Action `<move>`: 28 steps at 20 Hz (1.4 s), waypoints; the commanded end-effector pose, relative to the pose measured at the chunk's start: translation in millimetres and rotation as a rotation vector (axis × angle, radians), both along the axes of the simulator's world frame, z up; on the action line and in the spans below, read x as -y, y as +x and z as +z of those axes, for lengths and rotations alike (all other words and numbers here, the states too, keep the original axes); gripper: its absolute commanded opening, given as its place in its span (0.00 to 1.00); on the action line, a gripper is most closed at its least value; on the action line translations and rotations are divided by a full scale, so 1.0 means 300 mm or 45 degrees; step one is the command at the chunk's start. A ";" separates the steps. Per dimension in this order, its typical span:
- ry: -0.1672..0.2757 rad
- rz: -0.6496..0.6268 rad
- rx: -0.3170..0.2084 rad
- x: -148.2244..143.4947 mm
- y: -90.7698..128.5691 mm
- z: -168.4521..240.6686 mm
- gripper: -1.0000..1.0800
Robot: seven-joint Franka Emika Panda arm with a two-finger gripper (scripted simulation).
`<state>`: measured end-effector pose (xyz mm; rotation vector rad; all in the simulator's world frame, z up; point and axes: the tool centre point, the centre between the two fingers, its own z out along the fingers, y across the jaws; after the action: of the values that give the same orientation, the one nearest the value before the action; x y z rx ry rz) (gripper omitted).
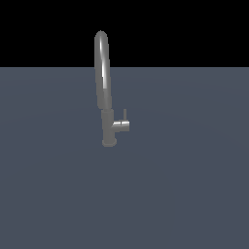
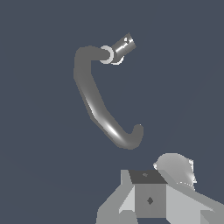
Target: Turn on the faucet by rotating a designated handle.
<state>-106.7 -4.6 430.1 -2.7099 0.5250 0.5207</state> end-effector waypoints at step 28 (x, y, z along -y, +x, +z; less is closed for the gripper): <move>0.612 -0.565 -0.656 0.043 0.442 -0.530 0.00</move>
<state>20.5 -17.5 282.1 -1.9696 0.9375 1.0339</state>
